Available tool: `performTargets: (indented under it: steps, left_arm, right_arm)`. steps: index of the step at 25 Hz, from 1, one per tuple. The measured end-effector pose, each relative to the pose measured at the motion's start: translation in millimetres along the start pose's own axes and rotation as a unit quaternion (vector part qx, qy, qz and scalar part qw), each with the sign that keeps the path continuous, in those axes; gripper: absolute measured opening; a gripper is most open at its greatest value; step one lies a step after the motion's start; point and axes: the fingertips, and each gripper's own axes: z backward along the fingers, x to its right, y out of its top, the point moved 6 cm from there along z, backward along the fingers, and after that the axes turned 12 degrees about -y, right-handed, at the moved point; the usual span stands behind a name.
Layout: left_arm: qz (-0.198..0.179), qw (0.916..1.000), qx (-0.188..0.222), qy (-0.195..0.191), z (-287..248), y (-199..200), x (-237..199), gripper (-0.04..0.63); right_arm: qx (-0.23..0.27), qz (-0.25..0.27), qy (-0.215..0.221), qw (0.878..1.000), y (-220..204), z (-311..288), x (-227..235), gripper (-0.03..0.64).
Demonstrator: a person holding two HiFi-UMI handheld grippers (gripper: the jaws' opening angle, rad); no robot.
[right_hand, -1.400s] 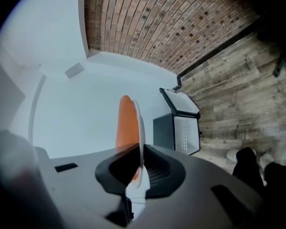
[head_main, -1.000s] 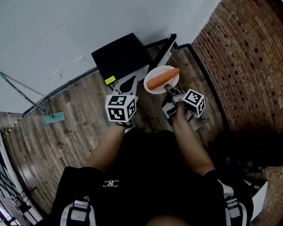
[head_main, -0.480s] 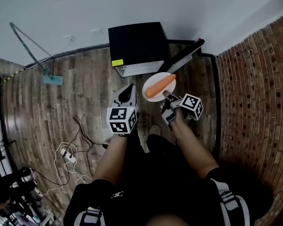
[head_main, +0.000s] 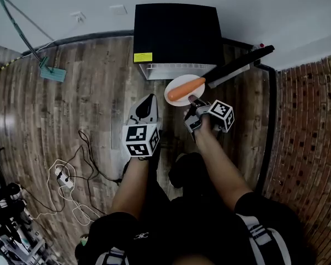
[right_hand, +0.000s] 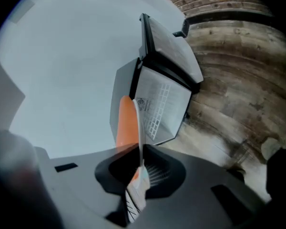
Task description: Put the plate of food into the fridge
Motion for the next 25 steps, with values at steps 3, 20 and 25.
performTargets:
  steps: [3, 20, 25]
  left_arm:
    - [-0.016, 0.9997, 0.016, 0.003, -27.1, -33.8, -33.2, -0.002]
    - [-0.038, 0.9961, 0.079, 0.004, -88.9, -98.3, -73.2, -0.002]
    - [-0.035, 0.9961, 0.081, 0.001, -89.7, -102.3, -76.4, -0.002]
  right_arm:
    - [0.012, 0.006, 0.015, 1.0, 16.6, -62.6, 17.0, 0.032]
    - [0.066, -0.02, 0.057, 0.996, 96.8, -247.9, 19.5, 0.034]
    - [0.09, -0.017, 0.062, 0.994, 113.7, -274.1, 4.2, 0.034]
